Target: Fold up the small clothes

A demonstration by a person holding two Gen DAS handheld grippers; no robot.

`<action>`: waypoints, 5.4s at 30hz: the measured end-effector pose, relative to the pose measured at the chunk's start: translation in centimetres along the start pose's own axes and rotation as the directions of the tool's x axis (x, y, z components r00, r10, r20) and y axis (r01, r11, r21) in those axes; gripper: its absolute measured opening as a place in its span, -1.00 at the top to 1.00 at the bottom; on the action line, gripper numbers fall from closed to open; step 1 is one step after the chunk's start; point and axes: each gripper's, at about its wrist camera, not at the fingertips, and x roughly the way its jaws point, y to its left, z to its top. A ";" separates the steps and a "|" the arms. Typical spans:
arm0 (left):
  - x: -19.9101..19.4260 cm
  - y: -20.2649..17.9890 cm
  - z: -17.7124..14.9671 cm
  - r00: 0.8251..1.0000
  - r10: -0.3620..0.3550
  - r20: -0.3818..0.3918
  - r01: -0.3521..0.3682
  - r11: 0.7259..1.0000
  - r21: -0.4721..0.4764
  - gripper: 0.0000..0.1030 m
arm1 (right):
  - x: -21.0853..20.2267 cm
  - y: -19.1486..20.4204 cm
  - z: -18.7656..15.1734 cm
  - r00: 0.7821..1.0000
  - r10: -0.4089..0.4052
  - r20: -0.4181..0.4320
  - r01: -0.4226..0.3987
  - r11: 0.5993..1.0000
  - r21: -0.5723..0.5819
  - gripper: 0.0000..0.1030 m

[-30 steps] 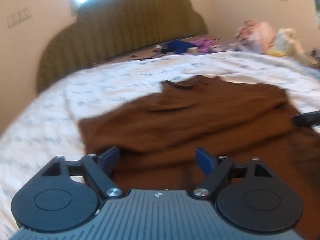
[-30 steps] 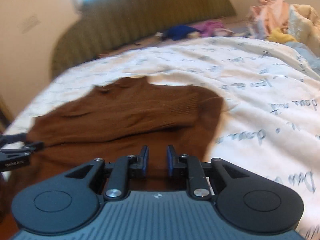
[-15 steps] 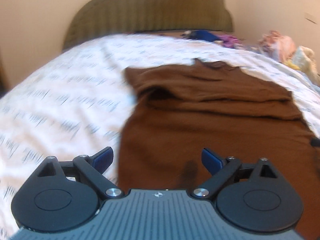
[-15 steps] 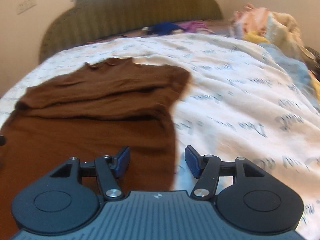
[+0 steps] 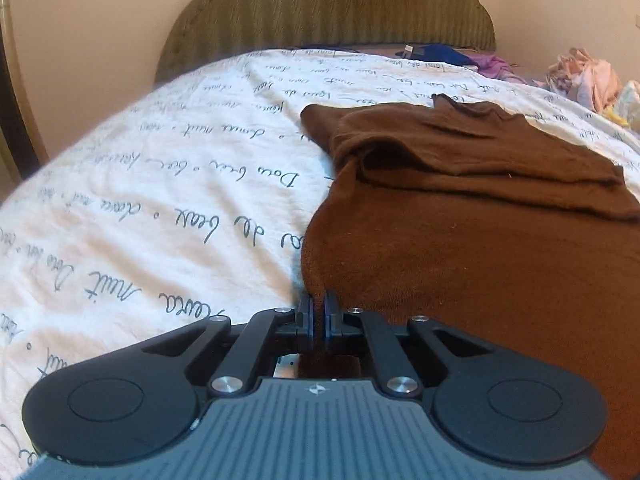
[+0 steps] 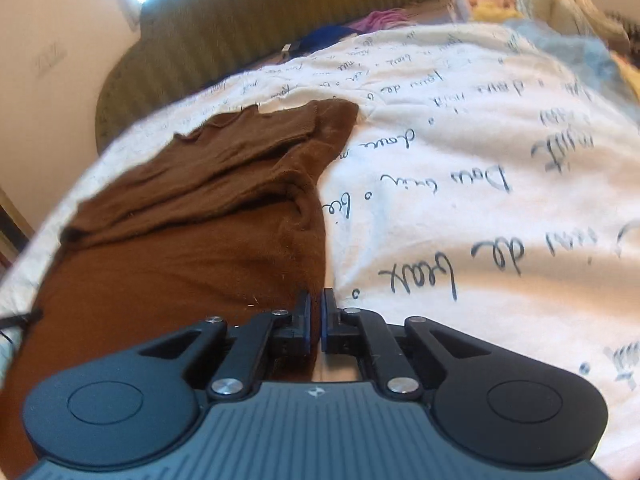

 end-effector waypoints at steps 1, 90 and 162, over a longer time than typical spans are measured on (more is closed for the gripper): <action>-0.5 0.2 0.0 0.999 -0.032 -0.002 0.032 0.999 -0.023 0.75 | -0.2 -0.3 0.0 1.000 0.021 -0.017 -0.020 0.998 0.052 0.84; -2.9 -8.3 -4.6 0.999 -0.047 -0.004 0.048 0.997 0.058 -1.00 | -1.2 13.3 -10.9 0.961 -0.247 0.122 0.272 0.921 -0.278 -1.00; -10.2 -7.2 -10.6 0.997 -0.076 -0.004 0.076 0.990 0.115 -1.00 | -5.2 14.1 -14.7 0.971 -0.217 0.100 0.238 0.908 -0.345 -1.00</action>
